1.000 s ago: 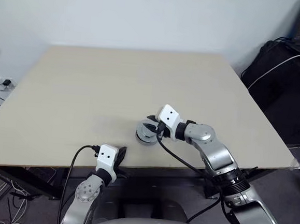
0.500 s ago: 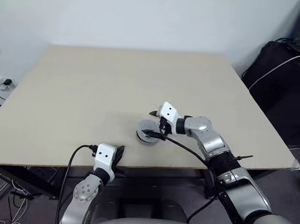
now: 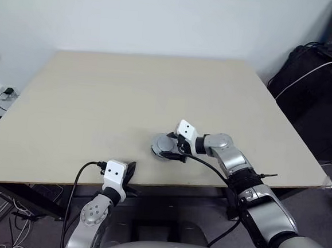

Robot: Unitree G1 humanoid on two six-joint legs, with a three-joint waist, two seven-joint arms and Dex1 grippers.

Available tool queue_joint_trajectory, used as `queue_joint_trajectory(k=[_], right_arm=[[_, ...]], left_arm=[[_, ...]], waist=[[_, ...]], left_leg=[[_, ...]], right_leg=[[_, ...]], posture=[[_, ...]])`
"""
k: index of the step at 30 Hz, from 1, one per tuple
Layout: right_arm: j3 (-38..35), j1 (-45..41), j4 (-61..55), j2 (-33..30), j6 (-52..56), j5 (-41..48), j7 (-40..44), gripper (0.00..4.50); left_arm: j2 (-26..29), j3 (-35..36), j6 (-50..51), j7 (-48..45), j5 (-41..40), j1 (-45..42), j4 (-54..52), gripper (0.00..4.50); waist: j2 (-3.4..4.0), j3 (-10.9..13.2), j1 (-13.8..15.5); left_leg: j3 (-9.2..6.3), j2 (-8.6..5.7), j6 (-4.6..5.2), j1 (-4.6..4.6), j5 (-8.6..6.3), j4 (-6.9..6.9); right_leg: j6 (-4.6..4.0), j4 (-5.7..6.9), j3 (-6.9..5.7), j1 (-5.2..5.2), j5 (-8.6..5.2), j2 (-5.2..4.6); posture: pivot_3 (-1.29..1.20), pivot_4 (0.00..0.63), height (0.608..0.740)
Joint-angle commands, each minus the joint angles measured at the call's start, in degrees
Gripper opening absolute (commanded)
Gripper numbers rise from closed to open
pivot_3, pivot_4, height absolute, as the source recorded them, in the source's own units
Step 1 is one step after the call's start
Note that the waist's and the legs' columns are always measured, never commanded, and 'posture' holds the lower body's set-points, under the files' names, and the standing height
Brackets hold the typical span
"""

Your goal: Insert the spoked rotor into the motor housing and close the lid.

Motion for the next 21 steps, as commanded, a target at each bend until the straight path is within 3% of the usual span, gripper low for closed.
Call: queue_joint_trajectory(k=[1,4,6,21], right_arm=[[-1.0,-2.3,0.8,0.5,-0.9,-0.4,-0.1,4.47],[-1.4,-2.9,2.0,1.2,-0.6,-0.7,-0.7,3.93],[-1.6,-3.1,2.4,1.4,-0.6,-0.6,-0.7,3.32],[-2.3,-1.9,1.0,2.0,2.0,-1.1,-1.8,3.27]], left_arm=[[-0.2,0.1,-0.7,0.2,-0.1,-0.2,-3.2,0.0],[-0.2,0.0,-0.7,0.3,-0.1,-0.1,-3.3,0.0],[-0.2,-0.1,-0.7,0.4,-0.1,-0.1,-3.3,0.0],[-0.5,-0.2,-0.7,0.4,-0.1,-0.2,-3.1,0.0]], waist=[[0.01,0.0,0.0],[0.03,0.0,0.0],[0.03,0.0,0.0],[0.07,0.0,0.0]], left_leg=[[0.0,0.0,0.0,0.0,0.0,0.0],[0.0,0.01,0.0,0.01,0.0,0.03],[0.0,0.01,0.0,0.01,0.0,0.04],[0.02,0.02,-0.01,0.01,0.0,0.09]], right_leg=[[0.0,0.0,0.0,0.0,0.0,0.0],[-0.01,0.02,0.0,0.0,0.01,0.0],[-0.02,0.02,0.0,0.0,0.02,0.0],[-0.01,0.04,0.01,0.0,0.04,0.0]], posture=[[0.0,0.0,0.74],[0.0,0.0,0.74],[0.0,0.0,0.74],[0.0,0.0,0.74]])
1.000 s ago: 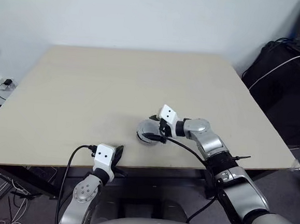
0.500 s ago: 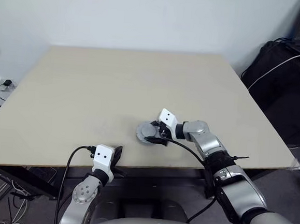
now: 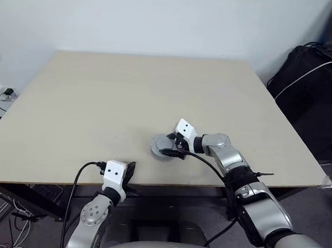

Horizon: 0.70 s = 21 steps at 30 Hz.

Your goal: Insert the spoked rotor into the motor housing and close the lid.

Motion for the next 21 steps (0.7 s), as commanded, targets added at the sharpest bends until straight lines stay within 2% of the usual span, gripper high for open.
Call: queue_joint_trajectory(k=[1,9,21], right_arm=[[-0.4,-0.5,-2.1,0.0,0.6,-0.7,-0.8,3.27],[0.1,-0.8,-1.8,0.3,1.7,-2.8,-2.4,3.27],[1.7,-1.0,-2.2,-1.0,3.6,-4.3,0.0,3.27]], left_arm=[[-0.1,-0.1,-0.7,0.0,-0.1,-0.3,-2.9,0.0],[-0.2,0.0,-0.8,0.1,-0.1,-0.4,-2.9,0.0],[0.0,0.0,-0.8,-0.3,-0.2,-0.4,-2.8,0.0]], waist=[[0.0,0.0,0.0],[0.15,-0.1,0.0],[0.31,-0.3,0.1]], left_leg=[[0.0,0.0,0.0,0.0,0.0,0.0],[0.0,0.0,-0.11,0.06,-0.06,0.03],[0.0,-0.01,-0.17,0.09,-0.1,0.04]], right_leg=[[0.0,0.0,0.0,0.0,0.0,0.0],[0.0,0.0,0.0,0.06,0.02,-0.01],[0.01,-0.01,0.0,0.1,0.04,-0.02]], posture=[[0.0,0.0,0.74],[0.0,0.0,0.74],[0.0,0.0,0.74]])
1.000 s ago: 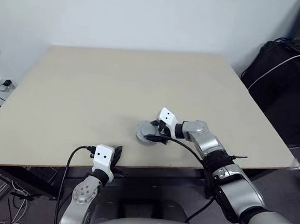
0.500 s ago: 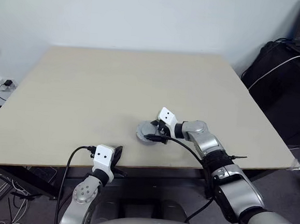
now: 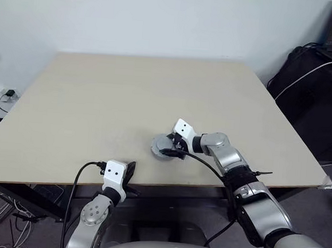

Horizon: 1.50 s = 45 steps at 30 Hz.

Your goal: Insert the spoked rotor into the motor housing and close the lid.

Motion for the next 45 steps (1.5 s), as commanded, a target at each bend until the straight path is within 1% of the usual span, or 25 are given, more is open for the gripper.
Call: queue_joint_trajectory(k=[1,6,9,12,16,19,21,25,28,33,35,39,45], right_arm=[[1.0,-0.8,-0.5,-1.1,1.0,-1.7,0.7,3.27],[1.0,-0.8,-0.5,-1.1,1.2,-1.9,0.2,3.27],[0.8,-0.6,-0.2,-0.7,1.2,-2.2,-1.5,3.27],[2.0,-0.6,0.2,-0.9,2.5,-3.8,-2.4,3.27],[2.3,-0.7,0.2,-1.1,3.1,-4.1,-2.3,3.27],[2.2,-0.8,0.2,-1.2,3.2,-3.9,-2.3,3.27],[2.0,-0.7,0.0,-1.2,3.3,-3.8,-2.5,3.27],[1.8,-0.7,0.0,-1.0,3.5,-3.8,-3.1,3.27],[1.7,-0.4,-0.4,-0.9,3.6,-3.6,-3.2,3.27],[1.6,0.2,-1.7,-0.8,4.2,-3.4,-3.4,3.27],[1.6,0.6,-2.4,-0.9,4.5,-3.4,-3.5,3.27],[1.4,1.2,-3.4,-0.9,4.9,-3.2,-3.9,3.27],[1.3,2.0,-4.9,-1.0,5.6,-3.0,-4.3,3.27]], left_arm=[[0.0,0.0,-0.8,-0.2,-0.2,-0.3,-2.8,0.0],[0.0,-0.1,-0.8,-0.3,-0.2,-0.2,-2.8,0.0],[-0.1,-0.2,-0.7,-0.2,-0.2,-0.3,-2.8,0.0],[0.0,-0.2,-0.5,-0.3,-0.2,-0.6,-2.7,0.0],[0.0,-0.2,-0.4,-0.4,-0.3,-0.8,-2.7,0.0],[-0.6,0.2,0.9,-0.7,-1.7,-1.7,-3.3,0.0],[-2.2,1.7,4.4,1.1,-3.1,-4.9,-3.7,0.0],[-3.3,4.4,10.5,2.6,-4.9,-12.0,-2.6,0.0],[-3.2,6.3,15.9,3.1,-6.0,-20.0,1.6,0.0],[-3.3,11.5,32.3,-0.9,-15.7,-31.0,6.6,0.0],[-3.4,13.4,37.4,-3.2,-20.0,-34.4,8.8,0.0],[-1.5,12.8,43.8,-8.1,-22.7,-38.7,13.1,0.0],[-0.3,11.1,48.9,-8.9,-21.6,-41.5,17.3,0.0]], waist=[[0.04,0.0,0.0],[0.06,-0.1,0.1],[0.07,-0.1,0.1],[0.08,-0.1,0.1],[0.1,-0.1,0.1],[0.1,-0.1,0.1],[0.09,-0.1,0.1],[0.08,-0.1,0.2],[0.07,-0.1,0.1],[0.02,-0.1,0.0],[-0.04,-0.1,0.0],[-0.05,-0.1,-0.1],[-0.06,-0.1,-0.2]], left_leg=[[0.0,0.0,0.0,0.0,0.0,0.0],[-0.01,0.0,0.0,0.0,0.0,0.0],[-0.01,0.0,0.0,0.01,0.0,0.0],[-0.01,0.0,0.0,0.04,-0.01,0.0],[-0.04,0.0,-0.02,0.55,-0.05,-0.01],[-0.04,-0.01,-0.01,0.61,-0.06,-0.01],[-0.05,-0.02,-0.01,0.62,-0.06,-0.01],[-0.1,-0.02,0.0,0.62,-0.05,-0.01],[-0.1,-0.02,0.0,0.64,-0.04,-0.01],[-0.07,-0.06,0.02,0.64,-0.02,-0.01],[-0.08,-0.07,0.02,0.63,-0.02,-0.01],[-0.07,-0.08,0.09,0.62,0.03,-0.01],[-0.08,-0.08,-0.02,0.61,0.01,-0.02]], right_leg=[[0.0,0.0,0.0,0.01,0.0,0.0],[0.0,-0.01,-0.01,0.01,0.0,-0.01],[0.0,-0.01,-0.01,0.02,0.0,-0.01],[0.0,-0.01,-0.01,0.04,0.0,-0.01],[-0.03,-0.07,-0.04,0.54,-0.03,-0.05],[-0.02,-0.07,-0.03,0.6,-0.03,-0.14],[-0.02,-0.07,-0.03,0.61,-0.02,-0.17],[0.01,-0.04,-0.05,0.63,-0.01,-0.12],[0.02,-0.05,-0.05,0.66,0.0,-0.05],[0.12,-0.07,-0.03,0.69,0.06,-0.01],[0.14,-0.08,-0.02,0.69,0.07,-0.01],[0.16,-0.09,-0.01,0.71,0.08,0.01],[0.15,-0.08,0.0,0.75,0.07,0.02]], posture=[[0.0,0.0,0.74],[0.0,0.0,0.74],[0.0,0.0,0.74],[0.0,0.0,0.74],[0.0,0.0,0.74],[0.0,0.0,0.74],[0.0,0.0,0.74],[0.0,0.0,0.74],[0.0,0.0,0.74],[0.0,0.0,0.74],[0.0,0.0,0.74],[0.0,0.0,0.74],[0.0,0.0,0.74]])
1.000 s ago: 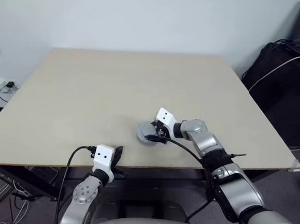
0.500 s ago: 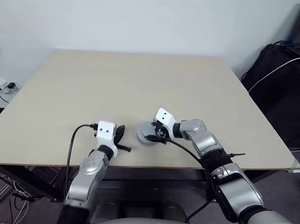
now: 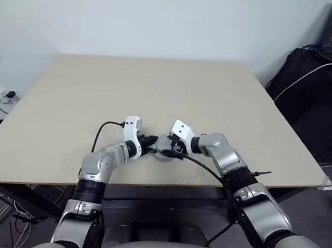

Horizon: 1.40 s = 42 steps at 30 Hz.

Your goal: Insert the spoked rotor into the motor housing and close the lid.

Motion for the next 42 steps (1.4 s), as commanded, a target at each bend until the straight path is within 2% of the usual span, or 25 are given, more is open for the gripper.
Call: queue_joint_trajectory(k=[1,15,17,19,28,31,35,39,42], right_arm=[[-0.2,0.8,-0.6,-1.1,1.2,-1.1,-1.1,3.27],[-0.6,2.0,-2.7,-1.9,2.0,-0.7,-0.9,3.27],[-0.9,2.4,-3.2,-2.9,2.3,-0.4,-0.2,4.01],[-1.2,2.8,-3.8,-4.1,2.7,0.0,0.8,4.48],[-6.5,6.8,-11.8,-10.4,6.0,6.1,6.0,4.48],[-11.8,7.9,-16.0,-8.7,10.8,11.1,2.8,4.48],[-19.1,8.4,-20.2,-3.2,21.6,15.3,-8.1,4.48],[-23.7,9.0,-22.2,2.5,33.3,19.4,-16.1,4.48],[-24.2,9.0,-22.5,5.6,41.1,20.8,-20.3,4.48]], left_arm=[[0.6,-1.1,2.1,-0.2,0.7,-2.5,1.1,0.0],[-0.4,-2.9,5.7,-0.4,2.3,-2.7,2.5,0.0],[-0.7,-3.0,5.8,-0.6,2.4,-2.7,2.5,0.0],[-0.9,-3.2,5.8,-0.7,2.5,-2.7,2.5,0.0],[-1.1,-3.3,5.8,-1.5,2.5,-2.5,2.4,0.0],[-1.0,-3.4,5.8,-1.8,2.6,-2.3,2.1,0.0],[-1.0,-3.3,5.6,-1.9,2.5,-2.0,1.8,0.0],[-1.0,-3.3,5.5,-2.0,2.7,-1.5,1.5,0.0],[-1.1,-3.5,5.5,-2.0,2.7,-1.1,1.3,0.0]], waist=[[-0.01,0.0,0.0],[-0.01,0.0,0.3],[-0.01,0.0,0.4],[-0.02,0.0,0.5],[-0.11,0.0,0.6],[-0.1,0.1,0.5],[-0.13,0.1,0.7],[-0.13,0.1,0.9],[-0.13,0.1,0.9]], left_leg=[[0.0,0.0,-0.01,0.0,0.0,0.0],[-0.03,-0.03,-0.01,0.02,-0.02,0.0],[-0.04,-0.04,0.0,0.02,-0.03,0.0],[-0.05,-0.07,0.03,0.01,-0.05,0.0],[-0.08,-0.1,0.09,-0.03,-0.09,0.0],[-0.07,-0.1,0.1,-0.11,-0.09,0.0],[-0.15,-0.06,0.07,-0.11,-0.08,0.0],[-0.17,-0.08,0.08,-0.17,-0.1,-0.04],[-0.16,-0.09,0.09,-0.22,-0.1,-0.08]], right_leg=[[0.0,0.0,0.0,0.0,0.0,0.0],[-0.03,-0.05,0.0,-0.03,-0.02,-0.07],[-0.03,-0.07,0.0,-0.03,-0.02,-0.08],[-0.03,-0.1,-0.01,-0.01,-0.02,-0.11],[-0.04,-0.18,-0.03,-0.01,-0.03,-0.17],[-0.04,-0.17,-0.01,-0.09,-0.02,-0.16],[-0.04,-0.15,-0.04,-0.09,-0.03,-0.16],[-0.07,-0.22,-0.04,-0.11,-0.04,-0.2],[-0.07,-0.26,-0.04,-0.15,-0.04,-0.21]], posture=[[0.0,0.0,0.74],[0.0,0.0,0.74],[0.0,0.0,0.74],[0.0,0.0,0.74],[0.0,0.0,0.74],[0.0,0.0,0.74],[0.0,0.0,0.74],[0.0,0.0,0.74],[0.0,0.0,0.74]])
